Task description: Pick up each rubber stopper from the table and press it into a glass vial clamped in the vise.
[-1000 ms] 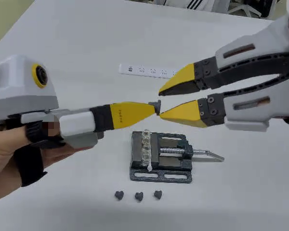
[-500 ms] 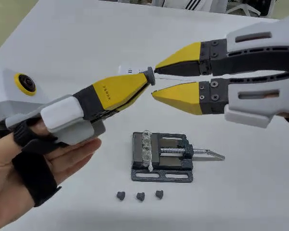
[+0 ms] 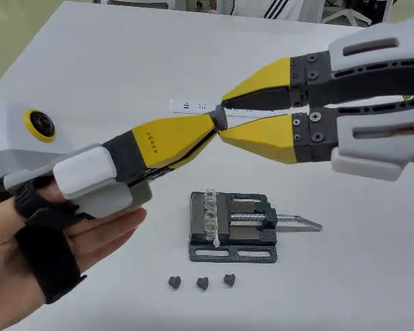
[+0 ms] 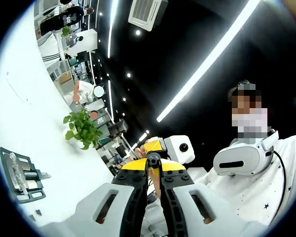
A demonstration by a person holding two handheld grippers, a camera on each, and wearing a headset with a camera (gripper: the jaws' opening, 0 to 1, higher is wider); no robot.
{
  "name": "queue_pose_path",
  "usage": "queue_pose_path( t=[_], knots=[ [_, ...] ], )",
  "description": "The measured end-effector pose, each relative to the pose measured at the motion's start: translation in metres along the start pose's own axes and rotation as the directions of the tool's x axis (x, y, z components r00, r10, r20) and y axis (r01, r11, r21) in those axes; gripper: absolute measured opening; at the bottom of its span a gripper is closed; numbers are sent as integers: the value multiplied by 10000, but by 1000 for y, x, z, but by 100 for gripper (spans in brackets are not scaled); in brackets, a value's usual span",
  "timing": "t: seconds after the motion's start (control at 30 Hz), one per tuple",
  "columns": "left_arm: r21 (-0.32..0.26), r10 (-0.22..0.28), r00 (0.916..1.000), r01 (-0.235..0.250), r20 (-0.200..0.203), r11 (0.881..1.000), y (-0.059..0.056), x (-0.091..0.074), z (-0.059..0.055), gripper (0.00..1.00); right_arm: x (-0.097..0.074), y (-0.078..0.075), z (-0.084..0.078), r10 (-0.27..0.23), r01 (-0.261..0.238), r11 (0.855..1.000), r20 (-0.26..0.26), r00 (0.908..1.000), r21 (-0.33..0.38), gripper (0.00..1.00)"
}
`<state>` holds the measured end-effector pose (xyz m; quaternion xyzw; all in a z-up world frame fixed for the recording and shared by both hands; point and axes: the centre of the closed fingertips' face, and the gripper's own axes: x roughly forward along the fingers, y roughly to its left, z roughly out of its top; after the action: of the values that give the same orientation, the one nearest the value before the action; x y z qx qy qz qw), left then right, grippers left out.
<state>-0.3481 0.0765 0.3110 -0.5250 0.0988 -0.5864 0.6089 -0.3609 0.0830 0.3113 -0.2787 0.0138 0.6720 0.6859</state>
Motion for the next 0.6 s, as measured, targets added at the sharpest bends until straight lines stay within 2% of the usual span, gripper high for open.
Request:
queue_pose_path(
  t=[0.27,0.6],
  knots=[
    [-108,-168,9995,165,-266,9998,-5,1,-1,4,-1,2,5,136,-134,9998,77,9999,-175,8],
    [-231,-454,9985,447,-298,9987,-10,1,-2,4,-4,3,9,182,-178,9996,203,9996,-207,7]
  ],
)
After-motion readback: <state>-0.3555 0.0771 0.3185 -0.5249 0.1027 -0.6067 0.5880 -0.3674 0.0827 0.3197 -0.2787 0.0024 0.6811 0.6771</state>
